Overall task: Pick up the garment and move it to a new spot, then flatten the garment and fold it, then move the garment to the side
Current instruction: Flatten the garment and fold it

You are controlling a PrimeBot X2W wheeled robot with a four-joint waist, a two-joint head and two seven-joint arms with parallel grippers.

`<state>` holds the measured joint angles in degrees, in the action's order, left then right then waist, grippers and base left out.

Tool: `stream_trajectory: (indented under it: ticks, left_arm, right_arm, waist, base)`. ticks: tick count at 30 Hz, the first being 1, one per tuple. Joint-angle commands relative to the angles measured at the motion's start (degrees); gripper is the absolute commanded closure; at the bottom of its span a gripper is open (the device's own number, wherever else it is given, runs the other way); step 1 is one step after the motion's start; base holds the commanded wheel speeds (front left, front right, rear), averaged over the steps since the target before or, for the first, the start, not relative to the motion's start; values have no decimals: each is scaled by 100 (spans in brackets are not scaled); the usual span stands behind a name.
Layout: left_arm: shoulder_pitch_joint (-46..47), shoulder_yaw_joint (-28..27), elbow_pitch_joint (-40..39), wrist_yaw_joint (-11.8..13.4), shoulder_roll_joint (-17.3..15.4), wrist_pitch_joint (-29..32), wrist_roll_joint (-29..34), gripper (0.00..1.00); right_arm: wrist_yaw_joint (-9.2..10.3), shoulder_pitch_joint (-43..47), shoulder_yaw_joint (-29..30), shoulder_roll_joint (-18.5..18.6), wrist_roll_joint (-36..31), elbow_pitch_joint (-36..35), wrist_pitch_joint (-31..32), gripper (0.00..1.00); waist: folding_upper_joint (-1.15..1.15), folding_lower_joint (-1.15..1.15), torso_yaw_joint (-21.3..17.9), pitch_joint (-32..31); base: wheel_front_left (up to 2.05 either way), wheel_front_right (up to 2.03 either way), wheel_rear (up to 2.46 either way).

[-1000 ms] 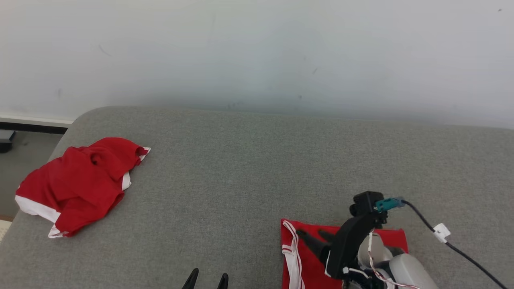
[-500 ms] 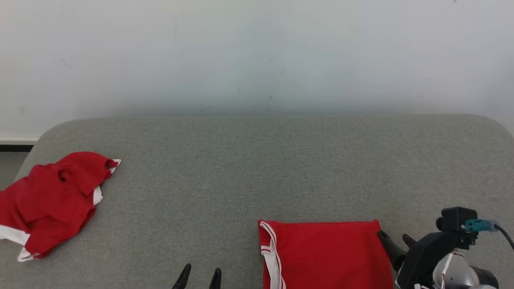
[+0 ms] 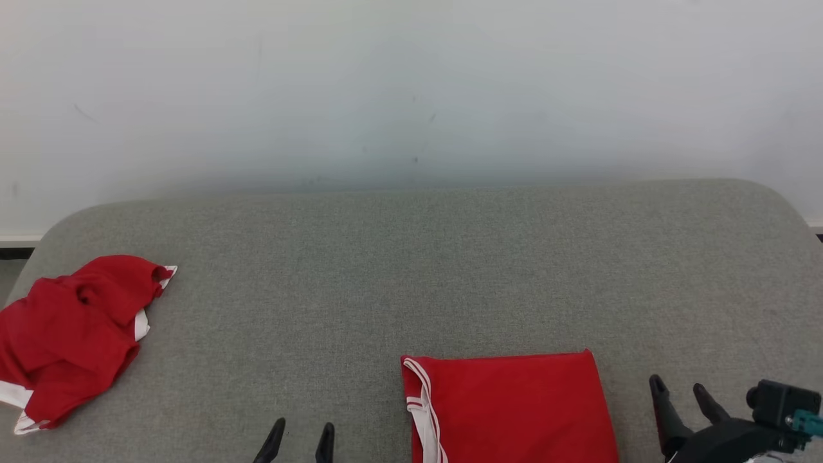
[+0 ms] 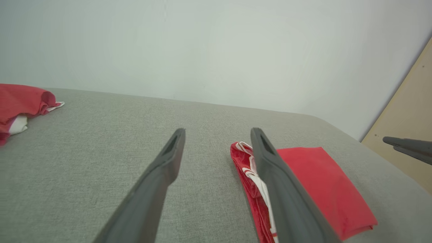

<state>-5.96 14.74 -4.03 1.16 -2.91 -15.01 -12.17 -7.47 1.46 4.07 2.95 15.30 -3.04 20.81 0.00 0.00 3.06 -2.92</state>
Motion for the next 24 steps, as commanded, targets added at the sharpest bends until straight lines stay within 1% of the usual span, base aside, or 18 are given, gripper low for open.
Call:
stream_trajectory:
  ticks: [1,5,8,9,10,12,17,21,24]
  left_arm:
    - [-118,-91,-24,48,-2,-22,-7,0]
    - [-197,-395,-5,191,-1,-22,-28,0]
    - [-288,-614,56,217,-3,-22,-35,0]
    - [-296,-670,85,205,-12,-22,-10,0]
    - [-296,-670,85,205,-12,-22,-10,0]
    - [-339,-841,119,204,-30,-22,-10,0]
    - [-511,-1097,271,38,-209,-22,46,0]
    - [-627,-1263,363,-115,-317,-22,-19,0]
    - [-677,-1337,373,-217,-317,-22,-17,0]
  right_arm:
    - [-4,120,-130,-15,17,-6,-243,0]
    - [-4,420,-392,0,-181,41,-1020,0]
    - [-4,580,-575,97,-314,71,-1521,0]
    - [-4,622,-690,166,-358,93,-1651,0]
    - [-4,622,-690,166,-358,93,-1651,0]
    - [-4,700,-775,222,-459,161,-1929,0]
    - [-4,746,-825,219,-580,370,-2360,0]
    - [-4,746,-805,202,-663,507,-2498,0]
    - [-4,744,-737,191,-778,545,-2583,0]
  waist:
    - [0,0,-2,-48]
    - [0,0,-21,-127]
    - [0,0,-35,-186]
    - [0,0,-44,-202]
    - [0,0,-44,-202]
    - [0,0,-79,-242]
    - [0,0,-169,-336]
    - [0,0,-201,-375]
    - [0,0,-199,-384]
  base:
    - [0,0,0]
    - [0,0,0]
    - [0,0,0]
    - [0,0,0]
    - [0,0,0]
    - [0,0,0]
    - [0,0,0]
    - [0,0,0]
    - [0,0,0]
